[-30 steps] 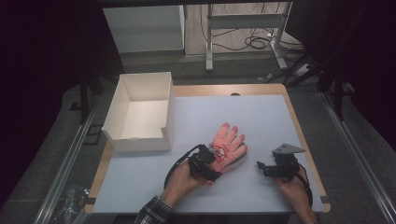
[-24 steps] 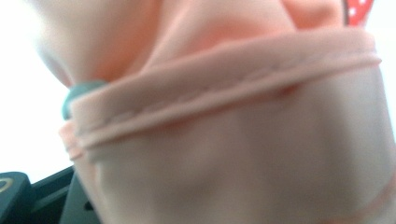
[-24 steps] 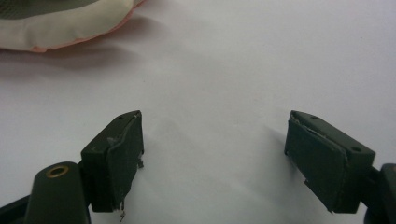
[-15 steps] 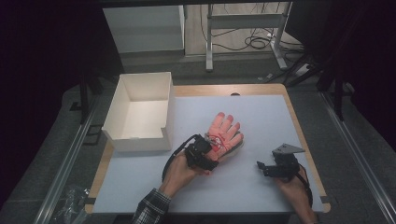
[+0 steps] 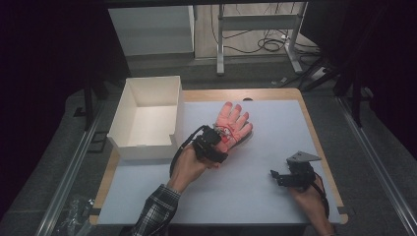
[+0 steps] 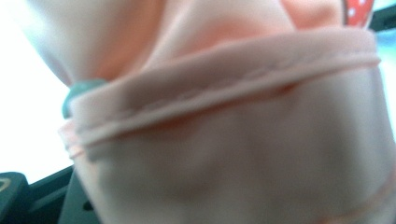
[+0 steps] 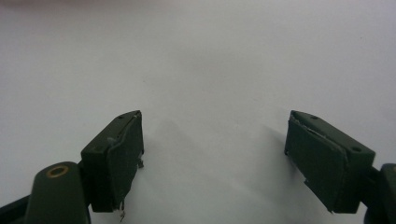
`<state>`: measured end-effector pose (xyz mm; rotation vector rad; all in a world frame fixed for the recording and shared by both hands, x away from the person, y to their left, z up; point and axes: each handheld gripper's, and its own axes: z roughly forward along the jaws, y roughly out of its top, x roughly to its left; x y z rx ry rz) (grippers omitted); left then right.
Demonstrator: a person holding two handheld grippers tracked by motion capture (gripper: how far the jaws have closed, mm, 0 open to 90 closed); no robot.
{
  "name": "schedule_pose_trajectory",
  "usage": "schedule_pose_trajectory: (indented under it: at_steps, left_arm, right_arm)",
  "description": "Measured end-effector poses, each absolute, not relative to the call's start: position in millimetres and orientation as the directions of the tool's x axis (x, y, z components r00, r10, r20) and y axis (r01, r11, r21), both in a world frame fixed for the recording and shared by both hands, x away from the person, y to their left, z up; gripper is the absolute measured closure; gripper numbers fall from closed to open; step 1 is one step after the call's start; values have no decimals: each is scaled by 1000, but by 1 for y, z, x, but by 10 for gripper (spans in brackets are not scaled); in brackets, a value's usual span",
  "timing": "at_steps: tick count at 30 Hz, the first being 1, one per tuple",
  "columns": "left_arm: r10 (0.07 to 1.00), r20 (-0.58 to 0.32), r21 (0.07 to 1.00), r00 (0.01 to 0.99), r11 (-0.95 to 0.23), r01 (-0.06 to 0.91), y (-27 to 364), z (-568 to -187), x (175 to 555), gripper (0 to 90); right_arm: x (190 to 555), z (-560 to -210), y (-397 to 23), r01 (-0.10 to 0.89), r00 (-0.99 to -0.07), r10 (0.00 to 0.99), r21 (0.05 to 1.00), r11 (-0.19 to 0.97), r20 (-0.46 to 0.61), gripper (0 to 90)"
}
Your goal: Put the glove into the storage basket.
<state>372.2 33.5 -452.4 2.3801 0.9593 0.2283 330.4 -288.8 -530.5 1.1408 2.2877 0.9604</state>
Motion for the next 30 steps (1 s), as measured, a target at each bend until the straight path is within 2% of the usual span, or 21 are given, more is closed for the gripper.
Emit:
schedule_pose_trajectory:
  at_steps: [17, 30]
  left_arm:
    - [733, -29, 561, 679, -550, 618, 43, -408, 403, 404]
    - [793, 2, 570, 609, -501, 651, 65, -375, 427, 402]
  right_arm:
    - [330, -531, -289, 531, -582, 812, 732, 426, -50, 199]
    - [330, -531, -289, 531, -582, 812, 733, 425, -49, 199]
